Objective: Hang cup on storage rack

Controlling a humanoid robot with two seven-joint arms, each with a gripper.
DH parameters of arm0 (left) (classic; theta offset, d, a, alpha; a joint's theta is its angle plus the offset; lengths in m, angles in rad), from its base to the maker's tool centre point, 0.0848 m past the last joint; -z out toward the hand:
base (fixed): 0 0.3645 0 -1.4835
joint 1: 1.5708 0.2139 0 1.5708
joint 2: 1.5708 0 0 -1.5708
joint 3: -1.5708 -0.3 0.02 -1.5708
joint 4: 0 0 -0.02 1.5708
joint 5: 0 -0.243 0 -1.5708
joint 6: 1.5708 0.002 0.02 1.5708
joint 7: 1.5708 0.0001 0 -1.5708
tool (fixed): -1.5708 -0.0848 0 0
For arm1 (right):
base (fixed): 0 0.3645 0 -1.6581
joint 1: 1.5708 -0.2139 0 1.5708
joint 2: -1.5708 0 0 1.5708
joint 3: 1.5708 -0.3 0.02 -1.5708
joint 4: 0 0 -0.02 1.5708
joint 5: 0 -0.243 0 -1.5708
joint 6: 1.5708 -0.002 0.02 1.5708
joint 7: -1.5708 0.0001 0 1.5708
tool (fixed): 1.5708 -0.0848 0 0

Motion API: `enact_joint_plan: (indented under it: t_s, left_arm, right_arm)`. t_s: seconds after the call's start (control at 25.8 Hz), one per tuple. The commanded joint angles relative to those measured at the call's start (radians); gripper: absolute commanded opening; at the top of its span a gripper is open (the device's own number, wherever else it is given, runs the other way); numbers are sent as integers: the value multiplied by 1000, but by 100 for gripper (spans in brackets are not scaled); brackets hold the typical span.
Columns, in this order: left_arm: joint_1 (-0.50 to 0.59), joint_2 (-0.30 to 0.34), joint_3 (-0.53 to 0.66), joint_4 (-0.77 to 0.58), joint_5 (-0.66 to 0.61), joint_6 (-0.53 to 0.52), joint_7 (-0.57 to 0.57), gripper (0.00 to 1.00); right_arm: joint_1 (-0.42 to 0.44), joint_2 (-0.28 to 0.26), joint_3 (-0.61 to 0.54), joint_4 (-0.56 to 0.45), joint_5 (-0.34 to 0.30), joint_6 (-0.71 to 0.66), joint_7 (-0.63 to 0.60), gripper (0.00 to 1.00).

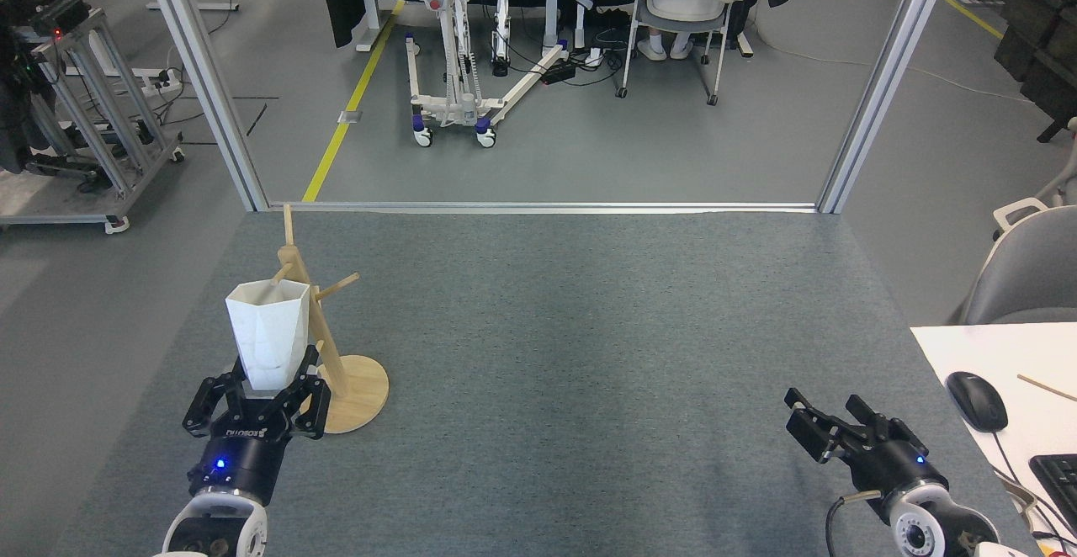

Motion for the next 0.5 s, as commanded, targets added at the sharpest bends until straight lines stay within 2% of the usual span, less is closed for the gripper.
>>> enact_joint_plan:
  t_s: [0.0, 0.04, 0.08, 0.12, 0.15, 0.46]
  left_arm:
    - [-3, -5, 0, 7, 0, 0, 0, 32]
    - [-3, -13, 0, 4, 1, 6, 3, 53]
    - [-4, -20, 0, 2, 3, 16, 12, 81]
    - [-6, -28, 0, 4, 3, 16, 22, 93]
    - [-4, -25, -2, -2, 1, 8, 28, 100]
    - [-4, -27, 0, -2, 1, 13, 45, 100]
  right_arm:
    - [9, -3, 31, -9, 15, 62, -2, 99]
    - [16, -5, 31, -15, 15, 62, -2, 99]
    - [22, -6, 31, -23, 15, 62, -2, 99]
    - [23, -6, 31, -29, 15, 62, -2, 99]
    - [23, -6, 31, -29, 13, 62, -2, 99]
    - [22, -6, 31, -29, 13, 64, -2, 99]
